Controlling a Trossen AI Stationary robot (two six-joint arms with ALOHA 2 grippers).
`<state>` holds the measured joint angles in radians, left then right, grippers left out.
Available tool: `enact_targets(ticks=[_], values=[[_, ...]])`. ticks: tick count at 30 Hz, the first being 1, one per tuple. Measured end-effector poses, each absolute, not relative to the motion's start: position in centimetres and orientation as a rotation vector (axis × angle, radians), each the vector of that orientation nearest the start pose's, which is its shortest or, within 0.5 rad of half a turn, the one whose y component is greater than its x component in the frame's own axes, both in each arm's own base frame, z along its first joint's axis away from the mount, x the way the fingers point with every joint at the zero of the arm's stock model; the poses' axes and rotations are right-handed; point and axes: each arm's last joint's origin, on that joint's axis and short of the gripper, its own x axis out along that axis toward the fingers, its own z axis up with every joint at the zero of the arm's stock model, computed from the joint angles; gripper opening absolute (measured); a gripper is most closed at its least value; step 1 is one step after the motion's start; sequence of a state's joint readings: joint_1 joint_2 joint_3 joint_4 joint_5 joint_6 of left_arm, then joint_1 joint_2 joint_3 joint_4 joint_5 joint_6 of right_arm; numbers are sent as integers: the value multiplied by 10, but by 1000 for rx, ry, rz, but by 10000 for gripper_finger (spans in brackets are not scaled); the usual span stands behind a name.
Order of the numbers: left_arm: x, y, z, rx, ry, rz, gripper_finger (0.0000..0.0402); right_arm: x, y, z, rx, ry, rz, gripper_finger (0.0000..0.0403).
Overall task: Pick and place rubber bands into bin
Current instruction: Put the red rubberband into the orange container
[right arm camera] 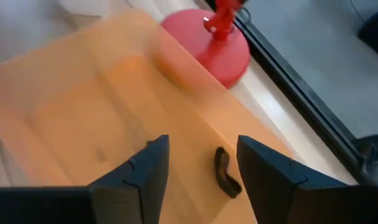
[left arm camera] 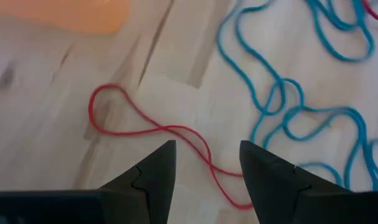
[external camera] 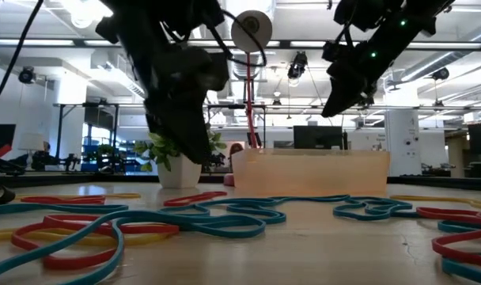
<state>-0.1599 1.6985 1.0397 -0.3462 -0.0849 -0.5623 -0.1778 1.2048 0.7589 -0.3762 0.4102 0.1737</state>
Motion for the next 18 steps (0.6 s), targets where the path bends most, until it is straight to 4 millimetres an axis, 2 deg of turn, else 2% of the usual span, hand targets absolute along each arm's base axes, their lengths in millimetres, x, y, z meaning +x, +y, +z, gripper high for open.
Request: enact_targets(ticks=[7,18], values=[[339,-52,169,-483,976,330,162,230,-27,239,-18,746,-500,174],[354,-60,146,-460,1025,334,162,214,5,261,-73,634,-386,159]])
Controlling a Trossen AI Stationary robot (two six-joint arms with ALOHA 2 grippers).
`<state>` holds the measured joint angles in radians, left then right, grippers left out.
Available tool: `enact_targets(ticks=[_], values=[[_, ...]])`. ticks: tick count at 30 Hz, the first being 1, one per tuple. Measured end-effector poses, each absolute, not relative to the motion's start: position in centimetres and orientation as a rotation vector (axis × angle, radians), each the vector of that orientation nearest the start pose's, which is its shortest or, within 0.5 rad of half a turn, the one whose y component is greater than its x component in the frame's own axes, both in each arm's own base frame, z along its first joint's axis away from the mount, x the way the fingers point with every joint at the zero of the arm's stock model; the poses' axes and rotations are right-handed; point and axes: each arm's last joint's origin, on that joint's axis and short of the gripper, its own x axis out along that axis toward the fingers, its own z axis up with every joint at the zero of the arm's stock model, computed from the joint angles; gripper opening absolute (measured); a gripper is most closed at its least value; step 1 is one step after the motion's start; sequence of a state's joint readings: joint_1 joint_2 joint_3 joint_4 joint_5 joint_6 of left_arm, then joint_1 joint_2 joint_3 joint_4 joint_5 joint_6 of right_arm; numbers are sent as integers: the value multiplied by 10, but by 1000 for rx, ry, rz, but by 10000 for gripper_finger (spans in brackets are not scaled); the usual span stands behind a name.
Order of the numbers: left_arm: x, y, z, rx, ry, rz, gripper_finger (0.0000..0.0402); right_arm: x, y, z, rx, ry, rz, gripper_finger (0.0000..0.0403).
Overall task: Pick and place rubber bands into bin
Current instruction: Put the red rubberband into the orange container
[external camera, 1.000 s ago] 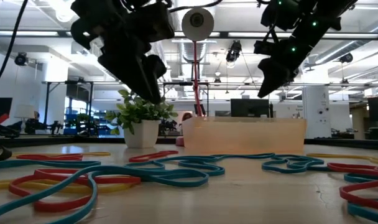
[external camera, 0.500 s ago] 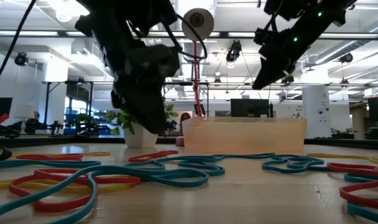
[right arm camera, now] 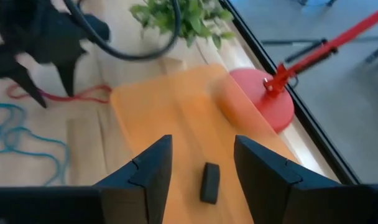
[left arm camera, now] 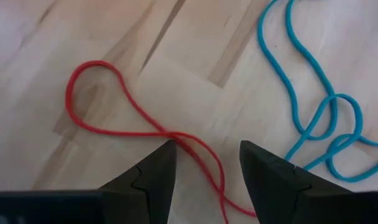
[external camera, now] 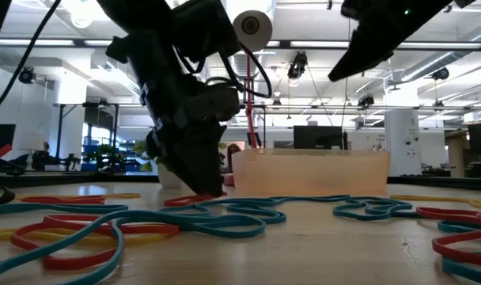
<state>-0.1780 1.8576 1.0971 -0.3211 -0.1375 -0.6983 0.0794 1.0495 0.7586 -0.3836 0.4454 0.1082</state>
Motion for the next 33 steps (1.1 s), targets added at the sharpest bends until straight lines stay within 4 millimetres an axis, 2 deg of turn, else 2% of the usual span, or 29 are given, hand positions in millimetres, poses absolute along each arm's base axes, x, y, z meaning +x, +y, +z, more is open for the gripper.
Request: enact_targets(ticks=[11,28,33], values=[[355,-59,138,-425,1100,376,157,202,15,274,-66,565,-337,148],[348,-58,134,-372,1161,403,8,203,15,272,-57,571,-338,135],[344,-63,145,-314,1124,410,1,202,15,270,-58,576,-337,128]])
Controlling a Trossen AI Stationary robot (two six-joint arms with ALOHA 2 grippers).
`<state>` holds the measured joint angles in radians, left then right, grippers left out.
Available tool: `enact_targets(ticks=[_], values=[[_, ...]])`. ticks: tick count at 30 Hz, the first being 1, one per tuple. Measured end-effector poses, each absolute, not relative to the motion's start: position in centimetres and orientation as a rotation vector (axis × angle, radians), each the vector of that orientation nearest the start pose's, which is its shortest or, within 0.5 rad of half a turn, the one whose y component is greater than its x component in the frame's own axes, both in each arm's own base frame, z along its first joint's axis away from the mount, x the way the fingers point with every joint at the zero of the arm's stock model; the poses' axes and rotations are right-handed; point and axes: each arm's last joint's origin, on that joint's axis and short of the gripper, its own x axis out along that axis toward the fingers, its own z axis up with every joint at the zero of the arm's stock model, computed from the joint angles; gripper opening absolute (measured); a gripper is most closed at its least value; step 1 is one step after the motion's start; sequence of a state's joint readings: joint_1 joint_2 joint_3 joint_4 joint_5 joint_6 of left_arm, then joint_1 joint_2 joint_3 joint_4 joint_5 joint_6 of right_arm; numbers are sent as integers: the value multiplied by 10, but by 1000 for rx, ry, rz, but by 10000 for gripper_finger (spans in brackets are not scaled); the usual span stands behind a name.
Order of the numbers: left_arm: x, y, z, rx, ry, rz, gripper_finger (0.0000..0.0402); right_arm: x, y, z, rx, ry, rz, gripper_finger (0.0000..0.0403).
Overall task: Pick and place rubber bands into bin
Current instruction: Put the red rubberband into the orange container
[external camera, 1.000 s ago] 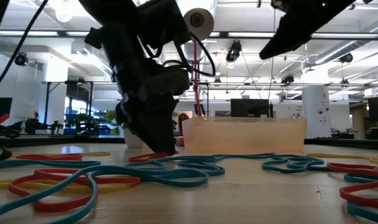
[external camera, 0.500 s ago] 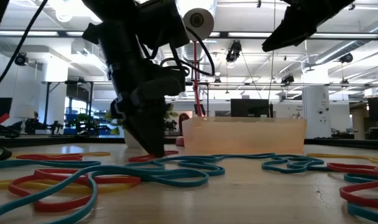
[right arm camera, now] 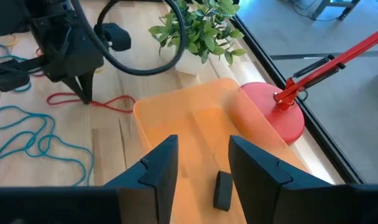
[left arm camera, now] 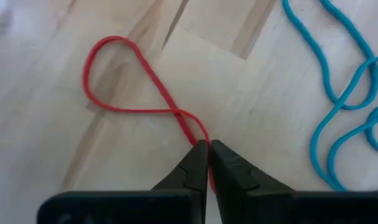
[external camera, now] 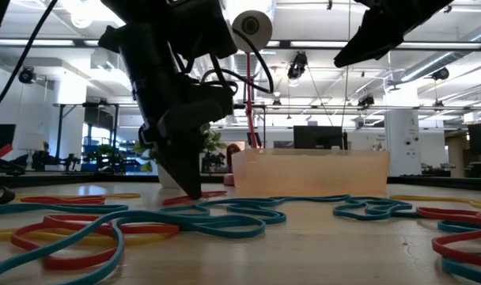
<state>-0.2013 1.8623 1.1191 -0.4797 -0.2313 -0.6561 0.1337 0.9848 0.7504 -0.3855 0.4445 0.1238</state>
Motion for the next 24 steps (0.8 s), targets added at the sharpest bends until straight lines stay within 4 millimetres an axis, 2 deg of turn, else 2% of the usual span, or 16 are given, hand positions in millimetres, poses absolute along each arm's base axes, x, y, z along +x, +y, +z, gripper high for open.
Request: enact_targets(ticks=[8,16,18,24], values=[[339,-72,174,-234,1035,376,0,202,15,270,-59,578,-337,123],[336,-79,190,-195,953,359,0,202,15,269,-55,580,-338,118],[336,-81,192,-161,937,360,0,202,15,269,-54,580,-338,116],[341,-92,214,-20,825,335,0,202,15,268,-53,583,-339,110]])
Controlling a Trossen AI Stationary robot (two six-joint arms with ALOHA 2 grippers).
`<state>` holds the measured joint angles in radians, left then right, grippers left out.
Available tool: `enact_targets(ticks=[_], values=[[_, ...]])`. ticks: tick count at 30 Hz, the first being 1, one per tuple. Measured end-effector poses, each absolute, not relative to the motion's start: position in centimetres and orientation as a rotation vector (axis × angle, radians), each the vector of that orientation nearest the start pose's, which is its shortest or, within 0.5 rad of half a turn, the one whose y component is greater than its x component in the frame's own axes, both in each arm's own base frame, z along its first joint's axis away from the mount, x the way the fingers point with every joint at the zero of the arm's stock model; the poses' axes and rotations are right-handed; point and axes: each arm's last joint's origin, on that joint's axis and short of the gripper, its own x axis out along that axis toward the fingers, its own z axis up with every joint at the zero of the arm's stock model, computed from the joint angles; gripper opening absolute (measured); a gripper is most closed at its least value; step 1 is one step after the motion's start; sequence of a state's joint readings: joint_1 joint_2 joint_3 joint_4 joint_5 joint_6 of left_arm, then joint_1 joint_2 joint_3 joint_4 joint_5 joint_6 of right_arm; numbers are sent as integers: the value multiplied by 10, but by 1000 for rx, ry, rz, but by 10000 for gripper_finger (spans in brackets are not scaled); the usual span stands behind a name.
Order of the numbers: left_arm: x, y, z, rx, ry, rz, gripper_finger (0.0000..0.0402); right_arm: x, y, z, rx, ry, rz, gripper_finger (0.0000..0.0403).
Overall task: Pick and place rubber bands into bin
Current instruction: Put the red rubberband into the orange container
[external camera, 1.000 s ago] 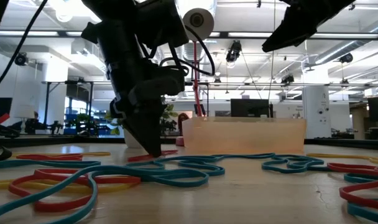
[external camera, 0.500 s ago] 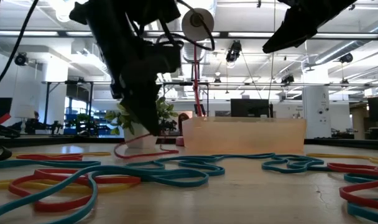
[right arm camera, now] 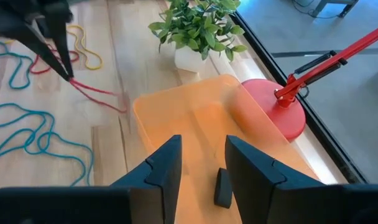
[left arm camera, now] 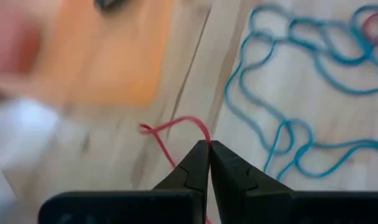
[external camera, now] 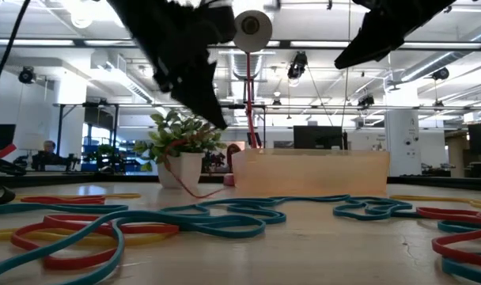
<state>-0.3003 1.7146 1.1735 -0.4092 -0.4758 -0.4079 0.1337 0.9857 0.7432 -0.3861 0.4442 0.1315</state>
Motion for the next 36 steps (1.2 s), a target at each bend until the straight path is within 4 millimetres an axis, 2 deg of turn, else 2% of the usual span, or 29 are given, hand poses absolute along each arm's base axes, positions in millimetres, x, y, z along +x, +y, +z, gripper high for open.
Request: enact_targets(ticks=[6,9,12,16,21,25,30,36], values=[[359,-97,246,150,665,247,0,202,15,264,-38,591,-342,105],[368,-94,265,265,579,252,0,202,16,263,-17,597,-321,105],[376,-81,279,368,531,292,0,202,20,262,-2,605,-261,106],[384,-50,290,425,515,363,0,201,30,262,10,610,-186,105],[386,1,283,385,566,425,0,197,49,258,16,628,-81,98],[387,32,276,341,590,433,0,190,64,252,24,660,-24,93],[389,50,269,314,600,420,0,181,78,239,83,700,14,88],[390,56,261,290,613,363,0,167,88,212,176,782,8,97]])
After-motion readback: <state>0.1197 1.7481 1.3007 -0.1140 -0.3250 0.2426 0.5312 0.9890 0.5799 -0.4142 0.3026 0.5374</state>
